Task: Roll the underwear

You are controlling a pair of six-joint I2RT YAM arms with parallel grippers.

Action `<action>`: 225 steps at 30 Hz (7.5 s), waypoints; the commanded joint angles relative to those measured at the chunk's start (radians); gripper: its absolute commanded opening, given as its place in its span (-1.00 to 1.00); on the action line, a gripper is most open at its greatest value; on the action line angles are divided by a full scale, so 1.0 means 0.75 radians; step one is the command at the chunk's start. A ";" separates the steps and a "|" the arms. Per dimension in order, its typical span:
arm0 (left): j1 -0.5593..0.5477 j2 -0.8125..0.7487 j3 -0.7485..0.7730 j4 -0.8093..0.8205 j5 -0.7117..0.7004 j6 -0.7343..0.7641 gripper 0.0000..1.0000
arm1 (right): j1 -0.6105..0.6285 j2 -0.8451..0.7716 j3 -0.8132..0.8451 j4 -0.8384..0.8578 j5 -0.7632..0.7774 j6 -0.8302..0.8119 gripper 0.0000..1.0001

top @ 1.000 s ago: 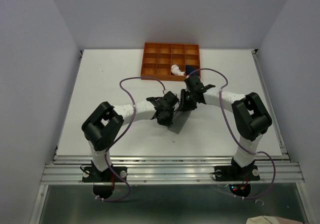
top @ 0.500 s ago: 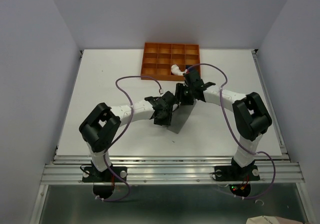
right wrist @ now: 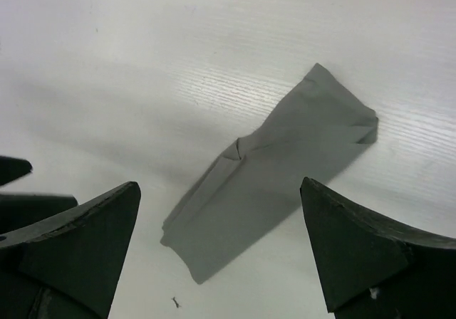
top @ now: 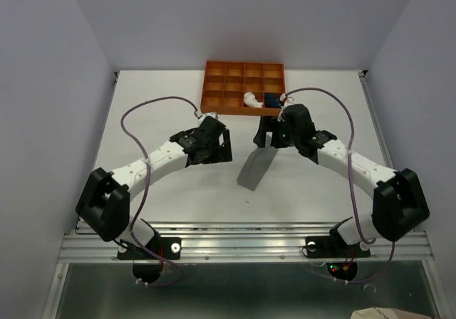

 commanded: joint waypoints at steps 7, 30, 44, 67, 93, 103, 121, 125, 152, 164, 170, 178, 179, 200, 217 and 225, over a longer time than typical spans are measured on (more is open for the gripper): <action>0.232 -0.378 -0.159 0.022 -0.143 -0.120 0.98 | 0.177 -0.427 -0.258 -0.002 -0.017 -0.355 1.00; 0.335 -0.341 -0.313 0.135 -0.049 -0.114 0.98 | 0.605 0.209 0.018 -0.236 0.293 -0.591 0.30; 0.339 -0.243 -0.301 0.167 0.004 -0.092 0.98 | 0.605 0.271 -0.003 -0.242 0.350 -0.468 -0.17; 0.341 -0.214 -0.288 0.135 0.015 -0.096 0.98 | 0.581 0.175 0.042 -0.217 -0.114 -0.294 -0.98; 0.341 -0.091 -0.213 0.131 0.086 -0.047 0.98 | 0.247 0.132 -0.099 -0.042 -0.491 -0.102 -0.99; 0.337 -0.073 -0.245 0.233 0.315 0.019 0.98 | 0.198 0.171 -0.113 -0.037 -0.419 -0.102 -0.97; 0.142 0.027 -0.292 0.419 0.479 0.076 0.98 | 0.145 0.271 -0.062 -0.035 -0.382 -0.072 -0.84; 0.140 0.044 -0.305 0.421 0.465 0.060 0.97 | 0.131 0.277 -0.054 -0.035 -0.384 -0.047 -0.68; 0.057 0.048 -0.268 0.429 0.446 0.084 0.98 | 0.131 -0.001 0.040 -0.177 -0.174 -0.170 0.18; 0.042 0.281 -0.039 0.331 0.299 0.095 0.98 | 0.131 -0.103 -0.060 -0.177 -0.208 -0.208 0.23; 0.056 0.330 -0.004 0.284 0.244 0.097 0.96 | 0.131 -0.191 -0.095 -0.177 -0.198 -0.235 0.25; 0.056 0.373 0.016 0.270 0.282 0.109 0.86 | 0.131 -0.226 -0.168 -0.105 -0.382 -0.335 0.25; 0.056 0.375 0.018 0.266 0.287 0.107 0.85 | 0.143 -0.226 -0.174 -0.097 -0.382 -0.339 0.25; 0.042 0.418 0.043 0.223 0.356 0.127 0.69 | 0.486 0.025 -0.221 0.146 0.092 -0.542 0.22; 0.040 0.453 0.086 0.176 0.366 0.142 0.69 | 0.487 -0.016 -0.275 0.308 -0.051 -0.607 0.22; 0.042 0.459 0.092 0.159 0.370 0.138 0.67 | 0.487 0.115 -0.236 0.269 0.010 -0.642 0.21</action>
